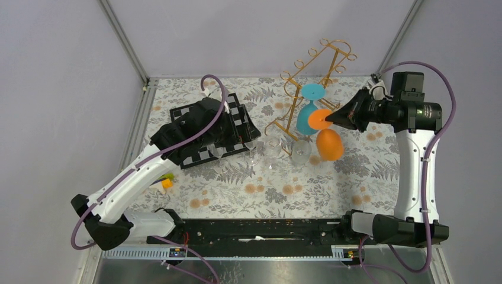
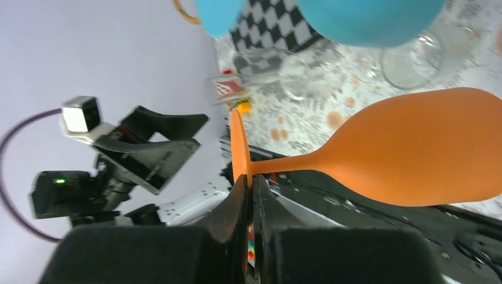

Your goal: Place the wine glass upside down on the wine glass rack

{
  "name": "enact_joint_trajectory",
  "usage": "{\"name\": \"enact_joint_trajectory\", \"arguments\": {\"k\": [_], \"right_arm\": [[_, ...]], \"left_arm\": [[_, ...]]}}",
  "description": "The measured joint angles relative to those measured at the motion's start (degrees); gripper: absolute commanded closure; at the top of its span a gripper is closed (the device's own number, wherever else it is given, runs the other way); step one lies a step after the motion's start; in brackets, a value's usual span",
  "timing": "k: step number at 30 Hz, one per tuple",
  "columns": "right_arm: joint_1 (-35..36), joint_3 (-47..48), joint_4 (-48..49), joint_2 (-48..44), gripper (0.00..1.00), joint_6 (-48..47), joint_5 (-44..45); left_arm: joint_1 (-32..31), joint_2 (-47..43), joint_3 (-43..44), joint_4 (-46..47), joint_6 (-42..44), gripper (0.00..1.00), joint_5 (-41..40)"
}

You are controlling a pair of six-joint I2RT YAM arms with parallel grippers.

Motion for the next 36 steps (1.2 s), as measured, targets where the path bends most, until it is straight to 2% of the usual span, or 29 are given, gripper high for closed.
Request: {"name": "enact_joint_trajectory", "arguments": {"k": [4,8,25,30,36], "right_arm": [[-1.0,1.5,4.8,0.0,1.0,4.5,-3.3],[-1.7,4.6,5.3,1.2,1.0,6.1,-3.8],[-5.4,32.8,-8.4,17.1,1.0,2.3,2.9],[-5.7,34.1,-8.0,19.9,1.0,3.0,2.9],[-6.3,30.6,-2.7,20.3,1.0,6.5,2.6]], "left_arm": [[0.0,-0.6,0.5,-0.2,1.7,0.01,-0.9],[0.0,-1.4,0.5,-0.6,2.9,0.01,-2.2],[0.0,-4.2,0.5,-1.0,5.3,0.01,-5.7],[0.0,-4.8,0.3,-1.1,5.3,0.01,-5.9],[0.0,-5.1,-0.2,-1.4,5.1,0.01,-5.8]]}}
